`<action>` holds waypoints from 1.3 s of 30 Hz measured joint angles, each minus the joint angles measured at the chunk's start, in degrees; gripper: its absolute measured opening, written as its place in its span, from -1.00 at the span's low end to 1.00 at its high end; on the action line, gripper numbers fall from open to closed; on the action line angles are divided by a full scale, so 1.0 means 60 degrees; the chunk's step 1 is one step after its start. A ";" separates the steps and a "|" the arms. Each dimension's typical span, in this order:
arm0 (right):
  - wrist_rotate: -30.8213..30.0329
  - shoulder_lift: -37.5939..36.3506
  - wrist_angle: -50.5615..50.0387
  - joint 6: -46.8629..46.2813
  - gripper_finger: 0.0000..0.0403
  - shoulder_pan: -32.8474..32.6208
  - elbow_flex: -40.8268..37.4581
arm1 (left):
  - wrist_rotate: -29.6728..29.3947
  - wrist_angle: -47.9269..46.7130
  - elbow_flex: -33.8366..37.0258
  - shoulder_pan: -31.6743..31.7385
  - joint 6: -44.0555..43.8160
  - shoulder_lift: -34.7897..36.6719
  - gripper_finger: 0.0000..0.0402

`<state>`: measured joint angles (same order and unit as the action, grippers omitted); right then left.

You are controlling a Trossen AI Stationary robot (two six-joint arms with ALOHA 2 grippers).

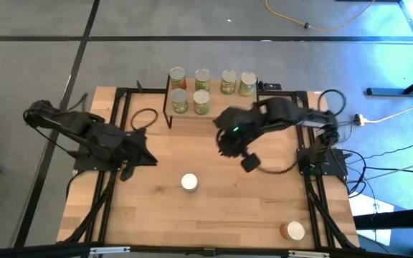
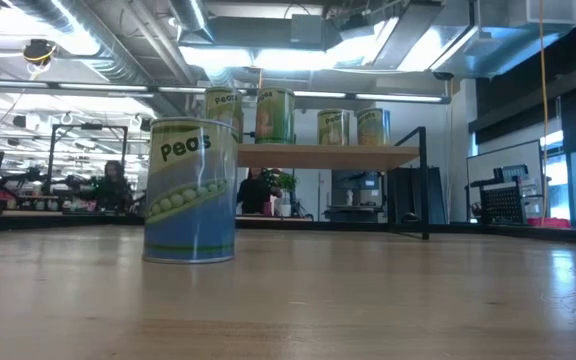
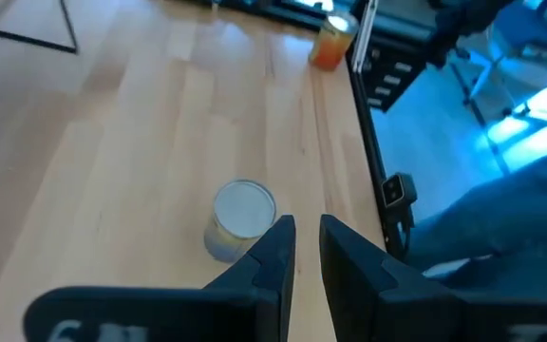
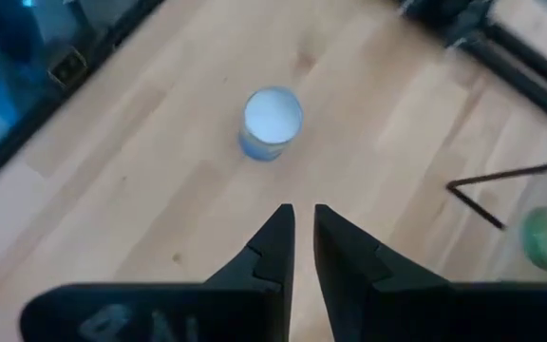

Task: Pick and place cans onto a shelf
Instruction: Put the canned peas on the shelf

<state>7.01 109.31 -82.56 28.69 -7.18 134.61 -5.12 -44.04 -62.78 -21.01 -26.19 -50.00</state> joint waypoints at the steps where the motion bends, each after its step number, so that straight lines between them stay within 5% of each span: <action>1: -0.0273 0.0168 0.0006 0.0021 -0.77 -0.0046 -0.0003 | -0.0107 -0.0078 -0.0001 -0.0081 -0.0067 0.0177 -0.78; 7: -0.1690 0.1071 0.0102 0.0439 -0.77 -0.0099 0.0000 | -0.0532 -0.0098 0.0000 -0.0545 -0.0106 0.0932 -0.78; 20: -0.0905 0.2660 0.0628 0.1297 -0.97 -0.0435 0.0000 | -0.0895 -0.0473 0.0000 -0.0842 -0.0117 0.1170 -0.78; 39: -0.0971 0.3448 0.1375 0.1292 -0.85 -0.0650 0.0000 | -0.0988 -0.0521 -0.0001 -0.0842 -0.0580 0.1169 -0.78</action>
<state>1.19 129.99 -74.31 36.44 -11.08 134.61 -11.05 -47.16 -62.79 -26.06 -29.67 -42.98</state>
